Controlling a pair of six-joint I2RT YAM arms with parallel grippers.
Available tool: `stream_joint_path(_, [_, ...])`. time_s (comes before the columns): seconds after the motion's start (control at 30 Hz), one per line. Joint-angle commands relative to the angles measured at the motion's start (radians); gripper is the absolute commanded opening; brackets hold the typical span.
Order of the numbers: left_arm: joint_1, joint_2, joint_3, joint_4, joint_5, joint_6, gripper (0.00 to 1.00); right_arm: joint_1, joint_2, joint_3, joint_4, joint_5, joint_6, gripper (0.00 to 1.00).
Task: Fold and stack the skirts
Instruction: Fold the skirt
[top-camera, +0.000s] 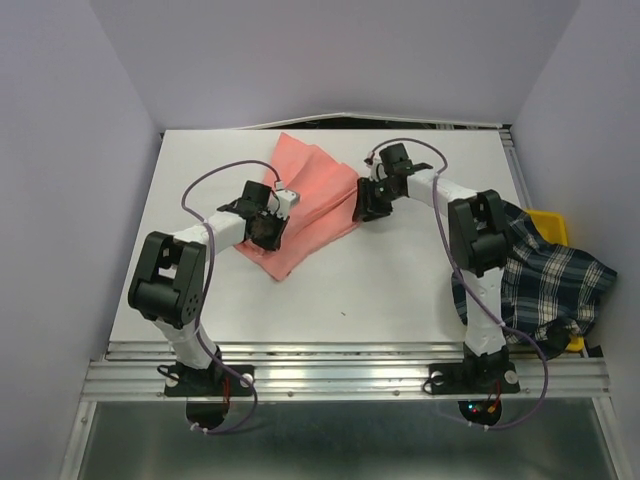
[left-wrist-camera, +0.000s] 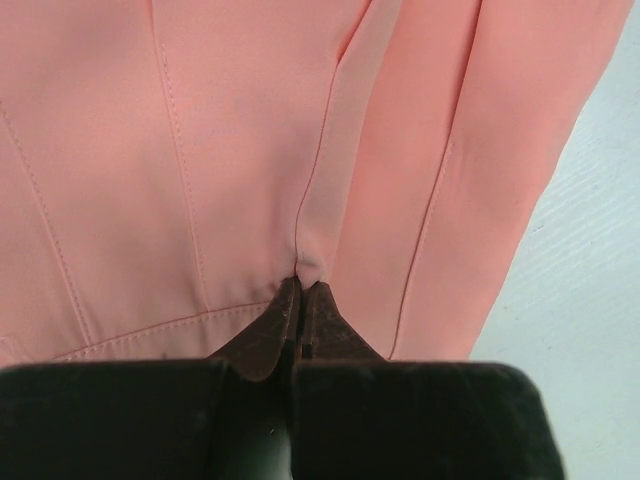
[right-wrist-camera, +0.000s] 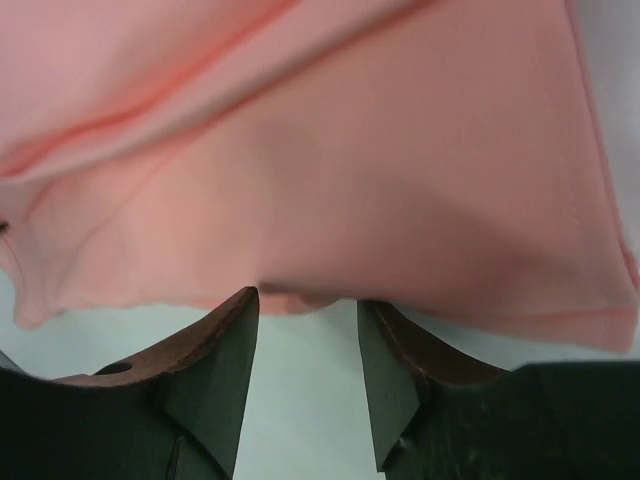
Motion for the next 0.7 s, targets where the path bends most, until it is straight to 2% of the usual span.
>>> stream_joint_path(0.0, [-0.050,0.014,0.015,0.041,-0.082,-0.099,0.00,0.002,0.149,0.181,0.047,0.108,0.039,0.49])
stream_joint_path(0.13, [-0.095,-0.004,0.023,0.069,-0.145,-0.196,0.00,-0.007,0.260,0.364,0.053,0.200,0.036,0.41])
stream_joint_path(0.3, [-0.141,-0.029,0.006,0.124,-0.197,-0.325,0.00,-0.043,0.250,0.426,0.079,0.222,0.083,0.46])
stream_joint_path(0.33, [-0.164,-0.030,0.006,0.133,-0.235,-0.361,0.00,-0.058,0.225,0.371,0.081,0.176,0.129,0.53])
stream_joint_path(0.43, [-0.187,-0.024,0.021,0.136,-0.258,-0.415,0.00,-0.058,0.080,0.195,0.126,0.046,0.247,0.57])
stream_joint_path(0.47, [-0.195,-0.024,0.024,0.138,-0.260,-0.452,0.00,-0.058,0.034,0.111,0.219,0.001,0.288,0.59])
stream_joint_path(0.5, [-0.198,-0.026,0.032,0.138,-0.260,-0.461,0.00,-0.058,-0.050,-0.065,0.282,-0.045,0.360,0.61])
stream_joint_path(0.53, [-0.201,-0.029,0.033,0.138,-0.260,-0.480,0.00,-0.058,-0.082,-0.141,0.376,-0.129,0.393,0.62])
stream_joint_path(0.6, [-0.204,-0.035,0.037,0.141,-0.249,-0.486,0.00,-0.035,-0.126,-0.323,0.461,-0.198,0.441,0.63])
stream_joint_path(0.67, [-0.207,-0.036,0.037,0.138,-0.243,-0.487,0.00,0.005,-0.169,-0.419,0.575,-0.255,0.496,0.64])
